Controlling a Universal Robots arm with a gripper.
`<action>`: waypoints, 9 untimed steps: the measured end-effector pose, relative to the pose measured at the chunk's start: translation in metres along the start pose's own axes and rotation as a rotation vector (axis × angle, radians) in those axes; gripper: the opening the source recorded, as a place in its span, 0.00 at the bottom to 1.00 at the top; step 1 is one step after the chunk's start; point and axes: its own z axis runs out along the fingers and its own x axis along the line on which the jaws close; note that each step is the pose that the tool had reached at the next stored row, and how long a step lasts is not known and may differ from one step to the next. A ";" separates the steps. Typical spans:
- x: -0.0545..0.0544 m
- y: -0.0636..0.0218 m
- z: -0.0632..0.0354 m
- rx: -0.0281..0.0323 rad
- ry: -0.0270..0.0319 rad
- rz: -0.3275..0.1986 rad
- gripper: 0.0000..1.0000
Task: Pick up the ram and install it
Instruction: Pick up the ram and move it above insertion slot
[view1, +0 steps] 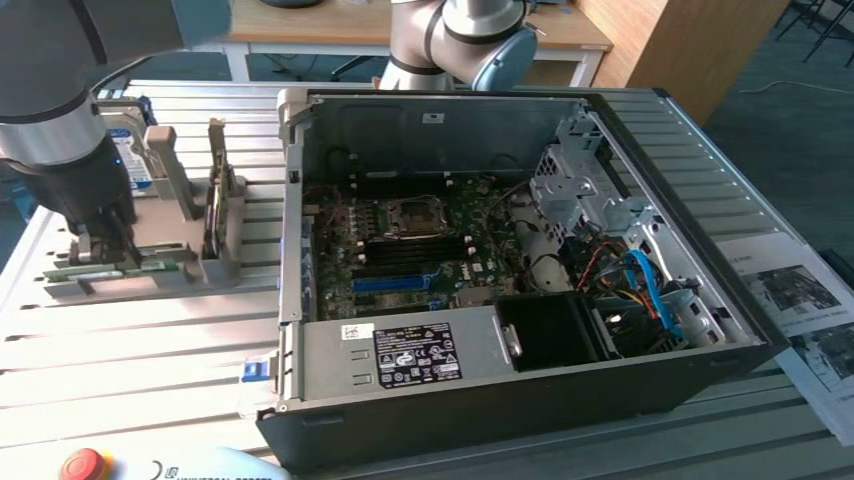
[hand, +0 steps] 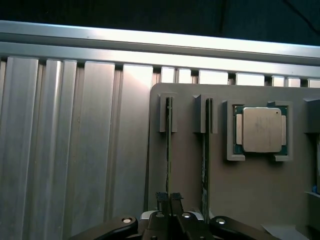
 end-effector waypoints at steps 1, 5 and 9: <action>0.000 0.0001 -0.0013 0.0000 0.0000 0.000 0.12; 0.000 0.0002 -0.0062 0.0001 0.0001 0.000 0.12; 0.000 0.0005 -0.0116 -0.0001 0.0003 0.000 0.12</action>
